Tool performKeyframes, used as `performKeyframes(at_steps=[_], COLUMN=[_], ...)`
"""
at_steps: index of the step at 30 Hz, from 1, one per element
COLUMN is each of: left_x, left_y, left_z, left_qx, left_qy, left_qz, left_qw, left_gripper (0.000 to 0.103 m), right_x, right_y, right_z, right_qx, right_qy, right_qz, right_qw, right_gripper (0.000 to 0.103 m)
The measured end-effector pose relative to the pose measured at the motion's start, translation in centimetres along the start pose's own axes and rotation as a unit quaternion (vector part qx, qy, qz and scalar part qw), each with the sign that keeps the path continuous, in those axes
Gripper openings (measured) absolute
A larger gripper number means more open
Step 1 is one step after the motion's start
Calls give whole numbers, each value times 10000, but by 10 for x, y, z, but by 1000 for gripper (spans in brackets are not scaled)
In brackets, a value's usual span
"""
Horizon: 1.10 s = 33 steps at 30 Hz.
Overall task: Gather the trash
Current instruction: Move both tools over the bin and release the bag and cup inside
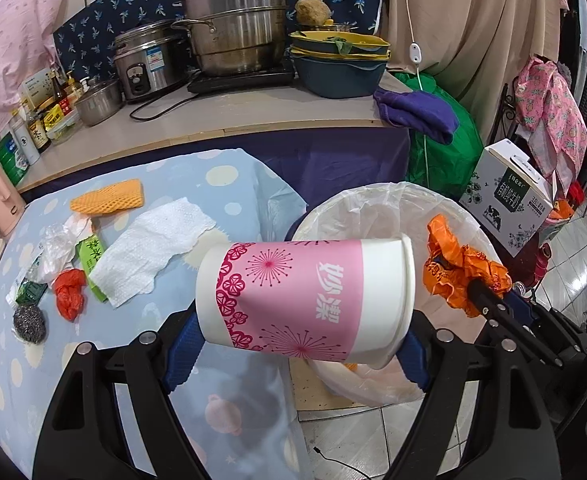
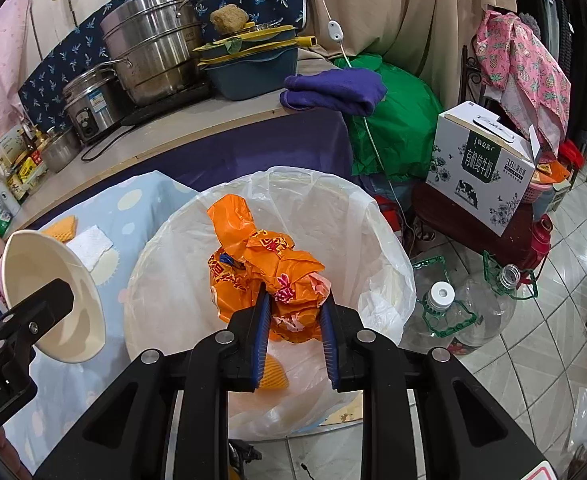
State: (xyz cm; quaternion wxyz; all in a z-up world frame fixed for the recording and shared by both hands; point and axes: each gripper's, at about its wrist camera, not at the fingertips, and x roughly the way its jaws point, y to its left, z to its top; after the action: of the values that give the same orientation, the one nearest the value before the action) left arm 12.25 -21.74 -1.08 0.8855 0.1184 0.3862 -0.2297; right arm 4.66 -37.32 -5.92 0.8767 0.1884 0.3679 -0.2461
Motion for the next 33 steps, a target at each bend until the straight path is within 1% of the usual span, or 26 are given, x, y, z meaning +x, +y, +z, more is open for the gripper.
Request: performKeyframes(at_steps=[10,11,14,15,17,19,21,29,33], left_x=[26,27,32,33,35,35,34,29,24], left_y=[-20,-21,-23,-24,-24,-23,-22,-20,-12], left_z=[3,4,5,6,7,7,7,8,8], left_qx=[169,174,183,188,198,166,153,129,73], left_qy=[129,138,144,131,146,127,111,87,55], left_qz=[-95,-97,-92,-78,-62,-52,-51,-79,-81], left_qw=[9997,9997,9997,9997,9997,9998,9998,9998,9999], left_gripper=[77,77,77,78,82,85,86,86,86], right_x=[14,15,14,13,11,9,6,-7,-12], right_y=[-2,-3,-4,-6,-9,-11,-11,-12,-10], right_z=[4,4,6,6,7,7,8,8,7], right_qx=[-46,-43,10,39,95,123,129,154,176], right_qy=[59,58,9,-5,-33,-69,-105,-197,-212], right_qz=[-162,-170,-202,-200,-208,-208,-222,-212,-210], right_qw=[9998,9998,9998,9998,9997,9997,9996,9995,9994], right_gripper=[25,27,35,38,40,40,43,47,48])
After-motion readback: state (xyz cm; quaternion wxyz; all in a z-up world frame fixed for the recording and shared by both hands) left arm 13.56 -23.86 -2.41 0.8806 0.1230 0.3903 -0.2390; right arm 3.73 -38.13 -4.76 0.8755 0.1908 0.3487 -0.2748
